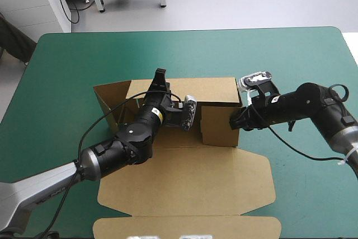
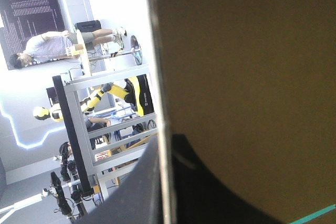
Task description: Fold the box
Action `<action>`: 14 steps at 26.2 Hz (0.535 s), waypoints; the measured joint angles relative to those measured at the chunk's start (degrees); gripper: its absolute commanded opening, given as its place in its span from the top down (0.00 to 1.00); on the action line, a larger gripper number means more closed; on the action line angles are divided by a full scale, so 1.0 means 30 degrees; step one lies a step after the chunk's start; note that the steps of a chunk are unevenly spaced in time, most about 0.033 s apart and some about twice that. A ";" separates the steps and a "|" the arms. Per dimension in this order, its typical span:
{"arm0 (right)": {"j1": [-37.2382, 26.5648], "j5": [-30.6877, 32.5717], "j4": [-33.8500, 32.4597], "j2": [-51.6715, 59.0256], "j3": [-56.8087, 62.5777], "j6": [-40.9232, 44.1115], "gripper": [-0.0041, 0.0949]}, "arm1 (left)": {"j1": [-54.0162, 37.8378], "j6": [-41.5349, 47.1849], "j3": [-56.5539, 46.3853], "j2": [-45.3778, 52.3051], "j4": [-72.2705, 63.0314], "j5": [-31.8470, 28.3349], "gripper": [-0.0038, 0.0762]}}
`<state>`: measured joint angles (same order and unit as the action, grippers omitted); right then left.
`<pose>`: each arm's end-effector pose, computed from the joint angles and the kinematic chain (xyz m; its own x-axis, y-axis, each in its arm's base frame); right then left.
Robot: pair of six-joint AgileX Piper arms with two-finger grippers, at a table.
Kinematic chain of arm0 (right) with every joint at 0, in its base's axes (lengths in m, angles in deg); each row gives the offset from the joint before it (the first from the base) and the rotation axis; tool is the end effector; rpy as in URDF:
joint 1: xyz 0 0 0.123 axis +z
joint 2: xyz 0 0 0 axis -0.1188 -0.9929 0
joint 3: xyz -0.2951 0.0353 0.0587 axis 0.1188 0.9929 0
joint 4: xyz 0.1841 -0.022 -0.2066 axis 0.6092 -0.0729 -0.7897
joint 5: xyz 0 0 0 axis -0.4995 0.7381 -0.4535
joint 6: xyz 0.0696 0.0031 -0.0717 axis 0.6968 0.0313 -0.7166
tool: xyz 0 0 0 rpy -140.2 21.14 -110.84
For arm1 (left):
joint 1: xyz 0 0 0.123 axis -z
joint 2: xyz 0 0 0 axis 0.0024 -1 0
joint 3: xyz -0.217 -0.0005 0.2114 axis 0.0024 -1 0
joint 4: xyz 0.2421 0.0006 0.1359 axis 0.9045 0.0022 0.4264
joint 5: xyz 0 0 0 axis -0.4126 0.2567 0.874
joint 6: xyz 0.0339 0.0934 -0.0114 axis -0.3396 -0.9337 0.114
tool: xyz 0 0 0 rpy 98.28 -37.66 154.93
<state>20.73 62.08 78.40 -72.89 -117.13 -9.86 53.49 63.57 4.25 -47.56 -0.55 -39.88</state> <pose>0.2769 0.1108 0.3292 -0.7391 -0.3230 -0.5911 -0.5525 0.7926 0.2578 0.2546 -0.2494 0.3187 0.2859 0.9582 0.0145 0.3793 -0.1270 0.9165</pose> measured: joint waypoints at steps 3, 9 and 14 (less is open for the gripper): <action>0.1392 -0.1133 -0.1402 0.0020 0.0000 0.1304 0.66 | -0.0015 0.0000 -0.0107 -0.0016 0.0101 -0.0079 0.96; 0.4559 -0.3046 -0.7070 0.0175 0.0000 0.6528 0.64 | -0.0059 0.0019 -0.0207 -0.0016 0.0147 0.0077 0.96; 0.4766 -0.3150 -0.7554 0.0175 0.0000 0.7672 0.62 | -0.0059 0.0033 -0.0207 -0.0016 0.0147 0.0112 0.96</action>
<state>35.03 52.63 55.74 -72.36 -117.13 13.16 53.32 63.67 3.63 -47.60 -0.11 -39.55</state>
